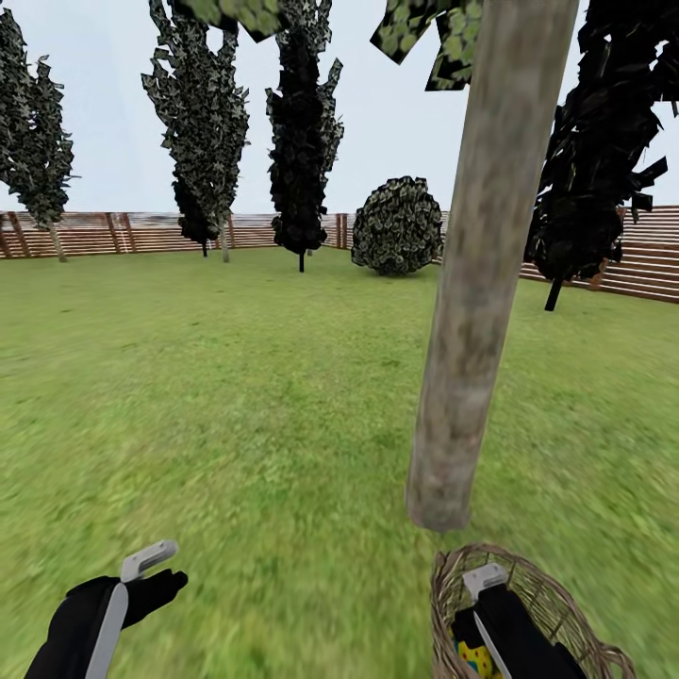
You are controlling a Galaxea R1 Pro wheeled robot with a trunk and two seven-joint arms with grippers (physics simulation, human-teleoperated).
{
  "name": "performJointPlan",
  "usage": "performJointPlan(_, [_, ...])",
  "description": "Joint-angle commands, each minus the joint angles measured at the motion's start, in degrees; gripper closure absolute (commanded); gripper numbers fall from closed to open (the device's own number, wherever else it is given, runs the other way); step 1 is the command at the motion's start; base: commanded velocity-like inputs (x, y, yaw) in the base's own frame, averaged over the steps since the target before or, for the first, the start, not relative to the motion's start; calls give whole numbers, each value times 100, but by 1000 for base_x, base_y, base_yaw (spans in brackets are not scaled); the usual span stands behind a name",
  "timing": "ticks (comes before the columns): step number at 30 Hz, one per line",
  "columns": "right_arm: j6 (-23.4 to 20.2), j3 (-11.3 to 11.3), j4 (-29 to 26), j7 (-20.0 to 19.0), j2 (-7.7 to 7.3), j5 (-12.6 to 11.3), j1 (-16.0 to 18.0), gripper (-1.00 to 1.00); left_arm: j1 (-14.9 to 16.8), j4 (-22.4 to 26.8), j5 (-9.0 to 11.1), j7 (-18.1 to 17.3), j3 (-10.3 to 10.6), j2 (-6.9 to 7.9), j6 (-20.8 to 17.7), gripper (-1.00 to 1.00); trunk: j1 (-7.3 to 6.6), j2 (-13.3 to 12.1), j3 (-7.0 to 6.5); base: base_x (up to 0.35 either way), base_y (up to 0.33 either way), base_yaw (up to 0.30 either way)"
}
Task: Take the three Easter eggs out of the wicker basket on the lawn in the garden, then place them on the lawn next to a single tree (choose any tree) so that all three eggs are next to the same tree and none are left in the basket.
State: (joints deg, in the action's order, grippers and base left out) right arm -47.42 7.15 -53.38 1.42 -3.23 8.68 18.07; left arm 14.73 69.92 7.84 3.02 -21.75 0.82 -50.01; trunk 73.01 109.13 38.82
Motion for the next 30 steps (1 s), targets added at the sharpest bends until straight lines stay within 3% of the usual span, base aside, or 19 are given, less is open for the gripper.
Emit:
performJointPlan(1, [-31,23,-5,15,-8,10,3,-100,3,5,53,32,-4,-7,-26,-100,-23,-39,-12,0,0,0])
performJointPlan(7, [-31,17,-5,14,-11,19,3,-100,3,-67,61,32,1,-19,-24,-100,-155,-279,-120,0,0,0])
performJointPlan(12, [-31,22,-5,16,-11,28,3,-100,3,-90,75,24,-4,-22,-18,-100,-155,-279,-120,0,-30,0])
performJointPlan(18, [-31,23,-5,10,-11,37,3,-100,3,-116,53,23,4,-37,272,-100,-155,-279,-120,0,-269,0])
performJointPlan(30, [-8,8,-6,-33,-45,-18,3,-100,3,-127,59,23,-4,-46,307,-100,-155,-279,-120,0,-251,0])
